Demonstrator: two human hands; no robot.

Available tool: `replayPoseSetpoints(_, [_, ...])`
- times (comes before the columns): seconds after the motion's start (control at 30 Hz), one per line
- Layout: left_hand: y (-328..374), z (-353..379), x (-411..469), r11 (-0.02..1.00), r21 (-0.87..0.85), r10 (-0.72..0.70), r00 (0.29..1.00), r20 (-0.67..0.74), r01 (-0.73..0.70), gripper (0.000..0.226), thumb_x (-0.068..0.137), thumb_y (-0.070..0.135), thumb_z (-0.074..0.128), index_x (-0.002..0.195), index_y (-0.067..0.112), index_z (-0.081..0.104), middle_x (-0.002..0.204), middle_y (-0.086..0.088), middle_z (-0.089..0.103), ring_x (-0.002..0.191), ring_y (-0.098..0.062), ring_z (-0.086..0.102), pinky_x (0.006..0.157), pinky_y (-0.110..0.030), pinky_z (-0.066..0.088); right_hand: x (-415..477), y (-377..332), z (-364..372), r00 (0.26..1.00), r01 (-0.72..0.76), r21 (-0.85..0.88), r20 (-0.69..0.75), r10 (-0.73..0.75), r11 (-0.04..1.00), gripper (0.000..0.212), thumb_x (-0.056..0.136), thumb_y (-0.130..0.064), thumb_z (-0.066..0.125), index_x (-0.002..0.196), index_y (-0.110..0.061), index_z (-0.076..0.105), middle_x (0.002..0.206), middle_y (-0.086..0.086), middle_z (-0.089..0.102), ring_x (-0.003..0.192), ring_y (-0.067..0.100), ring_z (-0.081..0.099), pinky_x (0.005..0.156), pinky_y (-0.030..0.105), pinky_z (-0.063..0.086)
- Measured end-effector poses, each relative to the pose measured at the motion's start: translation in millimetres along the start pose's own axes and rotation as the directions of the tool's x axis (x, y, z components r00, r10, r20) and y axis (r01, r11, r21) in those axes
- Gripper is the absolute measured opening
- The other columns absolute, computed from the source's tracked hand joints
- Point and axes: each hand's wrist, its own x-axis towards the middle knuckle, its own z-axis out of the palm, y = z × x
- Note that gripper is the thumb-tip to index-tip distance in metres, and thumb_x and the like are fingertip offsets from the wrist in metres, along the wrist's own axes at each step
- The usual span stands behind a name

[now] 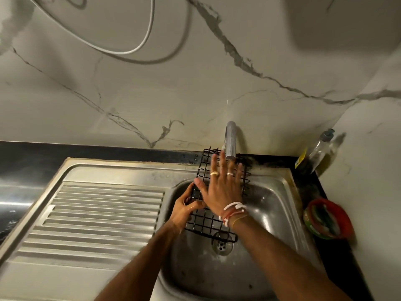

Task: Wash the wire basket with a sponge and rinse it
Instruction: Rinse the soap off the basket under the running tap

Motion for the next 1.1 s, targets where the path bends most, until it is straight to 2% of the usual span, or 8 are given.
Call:
replayPoseSetpoints(0.13, [-6, -2, 1, 1.0, -0.021, -0.017, 0.999, -0.033, 0.016, 0.077, 0.084, 0.003, 0.071, 0.151, 0.02, 0.038, 0.123, 0.006, 0.066, 0.099, 0.0, 0.061, 0.071, -0.01, 0.053, -17, -3, 6, 0.992, 0.112, 0.081, 0.051, -0.117, 0.99, 0.075, 0.094, -0.059, 0.012, 0.151, -0.015, -0.008, 0.156, 0.011, -0.021, 0.142, 0.029, -0.024, 0.114, 0.054, -0.008])
replayPoseSetpoints(0.37, [-5, 9, -4, 0.996, 0.033, -0.083, 0.995, 0.057, 0.081, 0.104, 0.063, 0.023, 0.077, 0.155, 0.02, 0.029, 0.085, 0.031, 0.07, 0.085, 0.012, 0.064, 0.105, -0.032, 0.031, 40, 38, -9, 0.973, -0.207, 0.068, 0.121, 0.198, 0.976, 0.076, 0.094, -0.061, 0.01, 0.149, -0.01, 0.017, 0.159, 0.011, 0.004, 0.146, 0.031, 0.0, 0.114, 0.059, -0.002])
replayPoseSetpoints(0.47, [1, 11, -6, 0.996, -0.005, -0.088, 0.995, 0.038, 0.088, 0.117, 0.048, 0.043, 0.079, 0.154, 0.025, 0.032, 0.126, 0.011, 0.059, 0.103, 0.004, 0.054, 0.099, -0.027, 0.038, 11, 22, -2, 0.995, -0.042, 0.068, 0.089, 0.036, 0.997, 0.078, 0.093, -0.063, 0.008, 0.151, -0.011, 0.012, 0.158, 0.014, 0.007, 0.145, 0.035, 0.001, 0.114, 0.058, -0.002])
replayPoseSetpoints(0.63, [-9, -3, -6, 0.989, -0.043, -0.143, 0.99, 0.001, 0.143, 0.11, 0.055, 0.045, 0.086, 0.152, 0.033, 0.036, 0.147, -0.005, 0.052, 0.134, -0.025, 0.05, 0.108, -0.041, 0.045, -68, 2, 15, 0.967, 0.187, 0.099, 0.159, -0.201, 0.977, 0.083, 0.09, -0.069, 0.0, 0.151, -0.013, -0.002, 0.158, 0.009, -0.013, 0.145, 0.027, -0.016, 0.114, 0.058, -0.001])
replayPoseSetpoints(0.73, [-13, -8, -6, 0.984, -0.046, -0.172, 0.985, 0.014, 0.173, 0.111, 0.053, 0.048, 0.083, 0.153, 0.031, 0.037, 0.152, -0.005, 0.048, 0.135, -0.024, 0.049, 0.108, -0.044, 0.044, -79, 6, 16, 0.953, 0.222, 0.124, 0.185, -0.242, 0.967, 0.086, 0.088, -0.072, 0.003, 0.151, -0.013, -0.003, 0.158, 0.005, -0.015, 0.145, 0.023, -0.017, 0.114, 0.055, -0.003])
replayPoseSetpoints(0.9, [-9, -6, -9, 0.985, 0.041, -0.167, 0.985, 0.052, 0.165, 0.115, 0.046, 0.051, 0.079, 0.152, 0.03, 0.037, 0.146, -0.012, 0.054, 0.128, -0.022, 0.053, 0.104, -0.037, 0.037, -1, 37, 14, 0.982, 0.022, 0.057, 0.186, -0.032, 0.998, 0.084, 0.086, -0.071, -0.004, 0.15, -0.018, -0.01, 0.157, 0.005, -0.015, 0.143, 0.023, -0.019, 0.115, 0.052, -0.008])
replayPoseSetpoints(1.0, [-9, -7, -6, 0.987, 0.058, -0.155, 0.987, 0.052, 0.152, 0.111, 0.052, 0.043, 0.081, 0.153, 0.028, 0.037, 0.148, -0.023, 0.049, 0.132, -0.045, 0.047, 0.114, -0.052, 0.033, 38, 60, 10, 0.961, -0.181, 0.069, 0.226, 0.161, 0.981, 0.084, 0.088, -0.069, 0.002, 0.152, -0.015, 0.006, 0.159, 0.007, -0.001, 0.146, 0.024, -0.005, 0.116, 0.054, -0.002])
replayPoseSetpoints(1.1, [-10, -10, 1, 0.991, 0.056, -0.129, 0.99, 0.055, 0.126, 0.112, 0.052, 0.043, 0.081, 0.153, 0.028, 0.037, 0.153, -0.013, 0.045, 0.133, -0.028, 0.049, 0.113, -0.042, 0.033, 33, 48, 7, 0.967, -0.19, 0.09, 0.192, 0.17, 0.978, 0.079, 0.091, -0.066, 0.008, 0.151, -0.015, 0.009, 0.159, 0.01, 0.003, 0.146, 0.029, -0.002, 0.114, 0.058, -0.002])
